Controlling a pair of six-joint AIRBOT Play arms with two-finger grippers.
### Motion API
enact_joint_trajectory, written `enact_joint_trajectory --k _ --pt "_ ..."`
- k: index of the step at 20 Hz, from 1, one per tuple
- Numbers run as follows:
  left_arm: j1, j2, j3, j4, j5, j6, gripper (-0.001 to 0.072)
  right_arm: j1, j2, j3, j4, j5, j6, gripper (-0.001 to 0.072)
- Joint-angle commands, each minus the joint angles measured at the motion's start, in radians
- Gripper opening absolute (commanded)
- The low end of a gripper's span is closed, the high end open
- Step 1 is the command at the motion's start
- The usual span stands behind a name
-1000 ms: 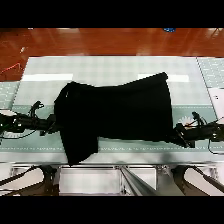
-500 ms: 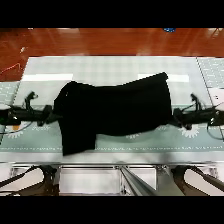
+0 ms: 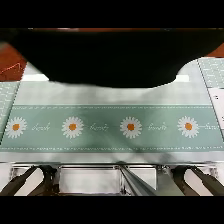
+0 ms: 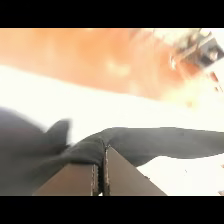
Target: Fold the shirts.
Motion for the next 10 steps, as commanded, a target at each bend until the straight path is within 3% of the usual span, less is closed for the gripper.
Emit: enact_joint_trajectory --k 1,5,8,10 --pt "0.001 0.087 0.280 0.061 0.061 -0.056 0.0024 0.000 0.071 0.257 -0.037 -0.043 0.043 0.0027" --pt "0.001 0.207 0.457 0.389 0.061 -0.166 0.0025 0.000 0.211 0.284 -0.171 -0.045 0.071 0.0027" --pt "-0.002 0.338 0.463 0.592 0.056 -0.185 0.0024 0.000 0.312 0.284 -0.257 -0.001 0.090 0.0027" --pt "-0.004 0.415 0.462 0.731 0.047 -0.244 0.0024 0.000 0.361 0.283 -0.322 0.074 0.117 0.0027"
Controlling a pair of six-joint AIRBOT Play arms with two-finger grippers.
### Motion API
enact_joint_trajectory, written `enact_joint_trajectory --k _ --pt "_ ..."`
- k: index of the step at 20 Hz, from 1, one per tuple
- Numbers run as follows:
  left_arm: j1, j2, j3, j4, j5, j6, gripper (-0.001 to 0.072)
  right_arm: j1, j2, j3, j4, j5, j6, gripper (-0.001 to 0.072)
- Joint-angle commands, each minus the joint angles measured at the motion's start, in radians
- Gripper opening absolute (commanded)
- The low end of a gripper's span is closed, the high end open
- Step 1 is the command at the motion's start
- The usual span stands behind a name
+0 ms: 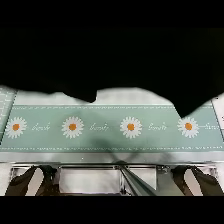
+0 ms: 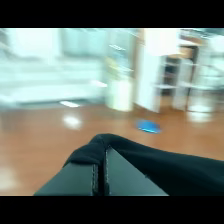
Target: Fold the shirts.
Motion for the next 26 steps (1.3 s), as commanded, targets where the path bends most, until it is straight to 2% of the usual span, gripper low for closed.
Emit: enact_joint_trajectory --k 1,3,6,8,11,12,15,18,22,26 --pt "-0.015 0.135 0.026 0.296 -0.020 -0.071 0.0024 0.000 0.098 0.008 -0.150 0.115 0.055 0.0027" --pt "-0.068 0.164 0.015 0.383 -0.056 -0.107 0.0025 0.000 0.130 -0.018 -0.209 0.171 0.078 0.0027" --pt "-0.146 0.151 -0.059 0.501 -0.103 -0.188 0.0024 0.000 0.137 -0.097 -0.220 0.209 0.082 0.0027" --pt "-0.151 0.114 -0.159 0.470 -0.110 -0.205 0.0024 0.000 0.111 -0.185 -0.203 0.237 0.076 0.0027" --pt "-0.151 0.004 -0.333 0.348 -0.105 -0.202 0.0025 0.001 0.029 -0.358 -0.116 0.220 0.014 0.0027" --pt "-0.151 -0.046 -0.379 0.302 -0.091 -0.173 0.0024 0.001 -0.009 -0.410 -0.081 0.199 -0.011 0.0027" --pt "-0.156 -0.270 -0.449 0.225 -0.053 -0.114 0.0024 0.010 -0.162 -0.531 0.010 0.086 -0.080 0.0027" --pt "-0.189 -0.537 -0.448 0.217 0.020 -0.080 0.0025 0.088 -0.397 -0.543 0.016 -0.069 -0.103 0.0027" --pt "-0.231 -0.845 -0.363 0.105 0.183 -0.087 0.0025 0.175 -0.717 -0.502 0.027 -0.312 -0.095 0.0027" --pt "-0.265 -1.055 -0.209 0.087 0.186 -0.163 0.0025 0.187 -0.976 -0.330 0.048 -0.330 -0.040 0.0027"
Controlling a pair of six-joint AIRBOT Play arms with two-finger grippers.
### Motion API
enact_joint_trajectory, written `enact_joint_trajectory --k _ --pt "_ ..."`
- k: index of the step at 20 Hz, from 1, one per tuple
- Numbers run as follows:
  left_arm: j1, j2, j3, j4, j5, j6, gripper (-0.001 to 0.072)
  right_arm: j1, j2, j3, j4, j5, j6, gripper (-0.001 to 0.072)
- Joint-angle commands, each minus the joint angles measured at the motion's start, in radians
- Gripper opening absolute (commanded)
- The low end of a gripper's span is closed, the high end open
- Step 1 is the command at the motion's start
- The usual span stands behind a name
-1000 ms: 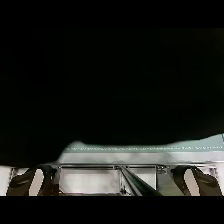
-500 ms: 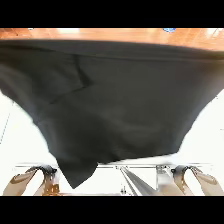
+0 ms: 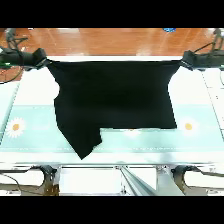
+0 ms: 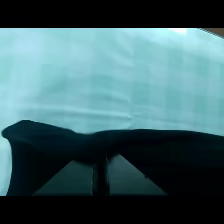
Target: Fold the shirts.
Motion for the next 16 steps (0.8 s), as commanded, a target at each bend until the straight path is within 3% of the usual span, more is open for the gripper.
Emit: enact_joint_trajectory --k 1,6,9,12,16 --pt "-0.028 -0.181 0.108 -0.043 0.018 -0.067 0.0025 0.019 -0.222 0.128 0.047 -0.048 0.035 0.0027" --pt "-0.023 -0.171 0.122 -0.050 -0.052 -0.072 0.0025 0.010 -0.267 0.178 0.042 0.005 0.040 0.0027" --pt "-0.016 -0.124 0.119 -0.032 -0.212 0.046 0.0025 -0.019 -0.264 0.177 0.037 0.102 0.023 0.0027" --pt "-0.015 -0.098 0.048 0.057 -0.323 0.053 0.0025 -0.027 -0.266 0.176 -0.068 0.201 0.017 0.0027" --pt "-0.022 -0.097 -0.125 0.063 -0.322 0.067 0.0025 -0.025 -0.294 0.175 -0.090 0.265 0.019 0.0027"
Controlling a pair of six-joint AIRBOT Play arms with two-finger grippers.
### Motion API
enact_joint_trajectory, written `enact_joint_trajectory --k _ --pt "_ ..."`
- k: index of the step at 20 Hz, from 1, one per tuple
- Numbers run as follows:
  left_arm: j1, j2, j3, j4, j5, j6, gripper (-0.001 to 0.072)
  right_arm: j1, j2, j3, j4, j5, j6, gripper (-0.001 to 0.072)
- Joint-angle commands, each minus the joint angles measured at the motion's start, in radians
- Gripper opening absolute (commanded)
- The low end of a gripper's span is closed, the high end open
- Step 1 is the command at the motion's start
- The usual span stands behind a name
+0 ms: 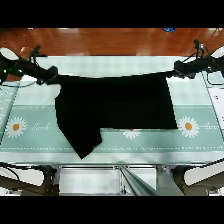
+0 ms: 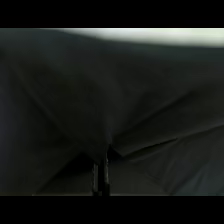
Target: Fold the shirts.
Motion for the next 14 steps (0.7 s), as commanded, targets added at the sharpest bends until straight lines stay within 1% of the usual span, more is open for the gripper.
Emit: enact_joint_trajectory --k 1,4,6,7,8,9,11,13,14 --pt "-0.002 0.006 -0.128 0.022 -0.014 0.024 0.0025 -0.002 -0.031 0.001 -0.032 0.080 0.003 0.0027" --pt "-0.002 0.006 -0.169 0.022 0.022 0.025 0.0025 -0.002 -0.069 0.001 -0.006 0.094 0.003 0.0027" --pt "-0.002 0.005 -0.172 0.022 0.026 0.025 0.0025 -0.002 -0.087 0.001 -0.006 0.094 0.023 0.0027" --pt "-0.002 0.005 -0.172 0.023 0.026 0.024 0.0037 -0.002 -0.094 0.001 -0.007 0.094 0.035 0.0041" --pt "-0.002 0.005 -0.171 0.023 0.022 0.024 0.0180 -0.002 -0.098 0.001 -0.008 0.096 0.074 0.0219" --pt "0.002 0.005 -0.162 0.027 -0.011 0.024 0.0517 -0.003 -0.097 0.001 -0.007 0.115 0.087 0.0407" --pt "0.029 0.006 -0.111 0.075 -0.116 0.016 0.0508 -0.030 -0.066 0.001 -0.020 0.173 0.090 0.0406" --pt "0.089 0.030 -0.082 0.083 -0.227 0.003 0.0508 -0.084 0.002 0.001 -0.046 0.225 0.094 0.0406" --pt "0.126 0.055 -0.089 0.083 -0.257 -0.015 0.0507 -0.114 0.042 0.001 -0.079 0.255 0.100 0.0406"
